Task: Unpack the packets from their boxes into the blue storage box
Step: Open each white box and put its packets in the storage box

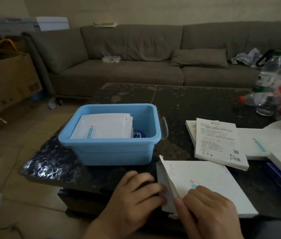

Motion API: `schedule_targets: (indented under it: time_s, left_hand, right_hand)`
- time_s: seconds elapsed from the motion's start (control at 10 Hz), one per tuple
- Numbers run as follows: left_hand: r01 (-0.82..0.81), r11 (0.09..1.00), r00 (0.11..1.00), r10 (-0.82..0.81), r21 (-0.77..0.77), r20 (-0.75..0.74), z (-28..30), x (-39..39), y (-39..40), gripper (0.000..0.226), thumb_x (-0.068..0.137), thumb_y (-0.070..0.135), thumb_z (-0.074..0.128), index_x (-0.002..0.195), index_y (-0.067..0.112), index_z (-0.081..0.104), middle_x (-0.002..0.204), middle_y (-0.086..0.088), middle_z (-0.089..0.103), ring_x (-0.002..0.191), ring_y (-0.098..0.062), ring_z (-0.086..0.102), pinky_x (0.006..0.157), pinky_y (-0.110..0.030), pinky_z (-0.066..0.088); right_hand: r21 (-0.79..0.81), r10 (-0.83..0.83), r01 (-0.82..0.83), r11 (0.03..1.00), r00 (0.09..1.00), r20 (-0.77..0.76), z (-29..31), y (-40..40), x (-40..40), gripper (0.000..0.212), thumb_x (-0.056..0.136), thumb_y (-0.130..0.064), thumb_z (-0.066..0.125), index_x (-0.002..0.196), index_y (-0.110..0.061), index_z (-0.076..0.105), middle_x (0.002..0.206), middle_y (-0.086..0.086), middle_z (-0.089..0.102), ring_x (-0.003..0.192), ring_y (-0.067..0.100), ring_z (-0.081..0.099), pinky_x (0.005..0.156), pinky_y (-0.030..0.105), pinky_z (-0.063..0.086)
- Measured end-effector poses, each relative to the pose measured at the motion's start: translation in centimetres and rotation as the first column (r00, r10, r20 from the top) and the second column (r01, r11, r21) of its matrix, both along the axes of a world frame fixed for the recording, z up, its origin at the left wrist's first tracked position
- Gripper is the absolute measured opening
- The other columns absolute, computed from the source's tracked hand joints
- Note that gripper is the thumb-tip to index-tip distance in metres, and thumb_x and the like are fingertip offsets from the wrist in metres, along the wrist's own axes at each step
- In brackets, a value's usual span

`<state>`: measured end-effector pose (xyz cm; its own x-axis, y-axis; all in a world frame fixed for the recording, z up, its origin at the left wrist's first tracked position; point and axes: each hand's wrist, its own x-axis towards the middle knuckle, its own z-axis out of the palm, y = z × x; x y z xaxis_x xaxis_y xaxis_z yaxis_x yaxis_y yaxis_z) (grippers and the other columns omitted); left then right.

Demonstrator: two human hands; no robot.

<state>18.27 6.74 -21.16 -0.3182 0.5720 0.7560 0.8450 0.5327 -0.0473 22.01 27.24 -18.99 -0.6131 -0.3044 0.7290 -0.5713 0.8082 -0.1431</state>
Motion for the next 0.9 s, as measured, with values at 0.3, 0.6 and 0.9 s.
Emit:
schedule_targets:
  time_s: [0.3,0.6,0.9]
  left_hand:
    - [-0.035,0.942,0.998,0.015,0.335,0.063,1.7,0.6,-4.0,0.015,0.1,0.014,0.046,0.094,0.012,0.06,0.106,-0.001,0.068,0.088,-0.021,0.065,0.072,-0.034,0.053]
    - [-0.085,0.874,0.996,0.059,0.478,0.069,8.6,0.9,-3.7,0.015,0.099,0.016,0.047,0.094,0.016,0.061,0.093,0.007,0.061,0.089,-0.004,0.061,0.081,-0.018,0.048]
    - [0.109,0.738,0.978,0.041,0.666,-0.205,14.2,-2.6,-3.8,0.01,0.1,0.015,0.043,0.104,0.021,0.05,0.09,-0.003,0.056,0.08,-0.02,0.061,0.072,-0.037,0.051]
  right_hand:
    - [0.138,-0.037,0.034,0.99,0.999,0.021,-1.3,0.0,-0.6,0.053,0.093,-0.048,0.042,0.047,-0.022,0.051,0.048,-0.007,0.047,0.045,0.014,0.048,0.037,0.022,0.038]
    - [0.016,0.219,-0.235,0.972,0.928,0.302,0.9,-1.0,-1.1,0.031,0.096,-0.054,0.039,0.121,-0.044,0.055,0.119,-0.026,0.057,0.111,-0.002,0.049,0.102,0.019,0.038]
    - [-0.605,0.989,0.791,0.088,0.004,0.149,10.1,-6.3,-4.2,0.08,0.076,-0.07,0.044,0.119,-0.005,0.062,0.119,0.028,0.063,0.089,0.05,0.067,0.055,0.045,0.057]
